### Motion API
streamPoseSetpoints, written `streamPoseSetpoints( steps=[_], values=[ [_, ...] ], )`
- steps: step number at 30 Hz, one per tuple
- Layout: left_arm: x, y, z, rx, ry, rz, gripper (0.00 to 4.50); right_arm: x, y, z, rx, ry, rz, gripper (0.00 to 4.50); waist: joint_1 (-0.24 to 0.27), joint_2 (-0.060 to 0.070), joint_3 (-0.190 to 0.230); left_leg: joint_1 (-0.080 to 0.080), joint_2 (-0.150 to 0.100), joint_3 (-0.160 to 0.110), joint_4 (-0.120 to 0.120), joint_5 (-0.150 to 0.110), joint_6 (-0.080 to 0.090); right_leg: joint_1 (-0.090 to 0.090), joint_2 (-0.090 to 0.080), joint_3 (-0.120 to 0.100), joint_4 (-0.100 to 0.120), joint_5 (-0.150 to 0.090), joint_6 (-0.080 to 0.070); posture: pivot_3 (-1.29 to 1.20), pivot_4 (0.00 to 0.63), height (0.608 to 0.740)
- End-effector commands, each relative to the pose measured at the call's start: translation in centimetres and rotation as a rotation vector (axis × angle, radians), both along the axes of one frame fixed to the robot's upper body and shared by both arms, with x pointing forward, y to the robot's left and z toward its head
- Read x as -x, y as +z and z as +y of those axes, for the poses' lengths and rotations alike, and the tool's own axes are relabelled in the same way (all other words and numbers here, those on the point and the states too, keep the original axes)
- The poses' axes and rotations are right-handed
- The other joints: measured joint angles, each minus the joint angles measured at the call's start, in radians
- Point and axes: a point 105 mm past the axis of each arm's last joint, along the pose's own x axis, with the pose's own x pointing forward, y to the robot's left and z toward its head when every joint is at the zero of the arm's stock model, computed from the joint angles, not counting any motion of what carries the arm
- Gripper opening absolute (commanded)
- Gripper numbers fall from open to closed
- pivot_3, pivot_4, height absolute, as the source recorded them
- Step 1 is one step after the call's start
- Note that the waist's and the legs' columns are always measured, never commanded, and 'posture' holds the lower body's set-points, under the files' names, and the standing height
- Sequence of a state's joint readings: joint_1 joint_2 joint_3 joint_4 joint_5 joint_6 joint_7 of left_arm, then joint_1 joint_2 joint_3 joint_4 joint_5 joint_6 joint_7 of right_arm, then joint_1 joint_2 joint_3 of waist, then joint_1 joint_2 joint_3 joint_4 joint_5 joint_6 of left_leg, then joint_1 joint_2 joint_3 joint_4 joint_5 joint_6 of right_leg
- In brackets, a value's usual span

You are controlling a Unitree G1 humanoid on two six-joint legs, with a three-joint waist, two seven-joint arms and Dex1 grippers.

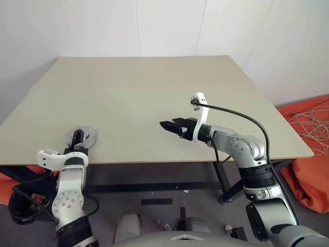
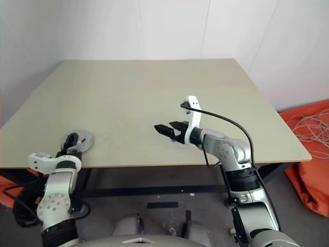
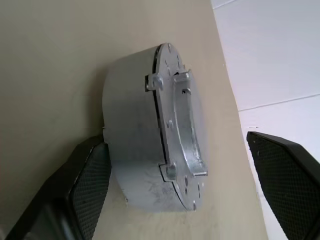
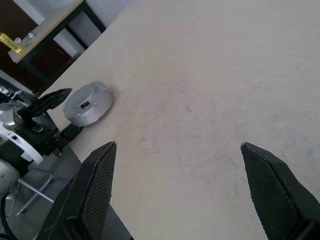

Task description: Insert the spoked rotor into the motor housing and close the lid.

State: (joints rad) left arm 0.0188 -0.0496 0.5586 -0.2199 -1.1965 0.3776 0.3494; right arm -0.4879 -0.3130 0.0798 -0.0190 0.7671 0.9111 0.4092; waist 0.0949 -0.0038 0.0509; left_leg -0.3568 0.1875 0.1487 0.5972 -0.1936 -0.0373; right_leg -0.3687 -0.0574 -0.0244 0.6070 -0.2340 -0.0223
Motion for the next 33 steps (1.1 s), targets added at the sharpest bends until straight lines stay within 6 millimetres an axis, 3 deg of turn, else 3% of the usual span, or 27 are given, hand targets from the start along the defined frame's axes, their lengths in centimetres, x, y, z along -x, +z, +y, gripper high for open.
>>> streamPoseSetpoints(
  steps=[1, 10, 15, 18, 25, 33],
  values=[
    [1.0, -1.7, -1.6, 0.05, -0.07, 0.1, 4.47, -0.4, 1.8, 0.0, -0.027, 0.003, -0.054, 4.5, 0.0, 0.0, 0.0, 0.001, 0.0, 0.0, 0.0, 0.0, 0.001, 0.001, 0.0, 0.0, 0.0, 0.0, 0.0, 0.0, 0.0, 0.74],
    [3.1, -1.6, -5.1, 0.073, -0.322, 0.173, 4.47, -0.3, 1.7, 0.1, -0.031, 0.008, -0.048, 4.5, 0.001, 0.006, -0.004, 0.002, -0.001, 0.0, 0.0, -0.002, 0.004, 0.002, 0.0, 0.002, -0.001, -0.002, 0.003, 0.0, 0.0, 0.74],
    [1.6, 2.8, -8.5, -0.155, -0.613, -0.057, 4.47, 0.1, 1.7, 0.3, -0.037, 0.034, -0.062, 4.5, 0.007, 0.006, -0.004, 0.002, -0.002, 0.0, 0.0, -0.004, 0.006, 0.002, 0.0, 0.002, -0.001, -0.002, 0.004, 0.0, 0.0, 0.74],
    [0.5, 4.5, -9.7, -0.332, -0.708, -0.158, 4.47, 0.5, 1.5, 0.2, -0.03, 0.047, -0.079, 4.5, 0.004, 0.002, -0.003, 0.0, 0.0, 0.0, 0.0, -0.004, 0.006, 0.0, 0.0, 0.002, 0.0, -0.002, 0.005, 0.0, 0.0, 0.74],
    [-1.0, 5.5, -11.0, -0.644, -0.745, -0.274, 4.47, 1.4, -0.8, -0.6, 0.084, 0.028, -0.205, 4.5, -0.001, 0.003, -0.003, -0.001, 0.001, 0.0, -0.003, -0.002, 0.003, -0.003, 0.0, 0.002, -0.001, -0.003, 0.004, 0.0, 0.0, 0.74],
    [-2.1, 5.1, -10.0, -0.967, -0.66, -0.321, 4.47, 1.3, -1.0, -2.0, 0.141, -0.106, -0.477, 4.5, -0.002, 0.004, -0.003, -0.006, 0.001, 0.001, -0.003, -0.002, 0.004, -0.008, 0.0, 0.001, -0.001, -0.004, 0.003, 0.0, 0.0, 0.74]
  ],
)
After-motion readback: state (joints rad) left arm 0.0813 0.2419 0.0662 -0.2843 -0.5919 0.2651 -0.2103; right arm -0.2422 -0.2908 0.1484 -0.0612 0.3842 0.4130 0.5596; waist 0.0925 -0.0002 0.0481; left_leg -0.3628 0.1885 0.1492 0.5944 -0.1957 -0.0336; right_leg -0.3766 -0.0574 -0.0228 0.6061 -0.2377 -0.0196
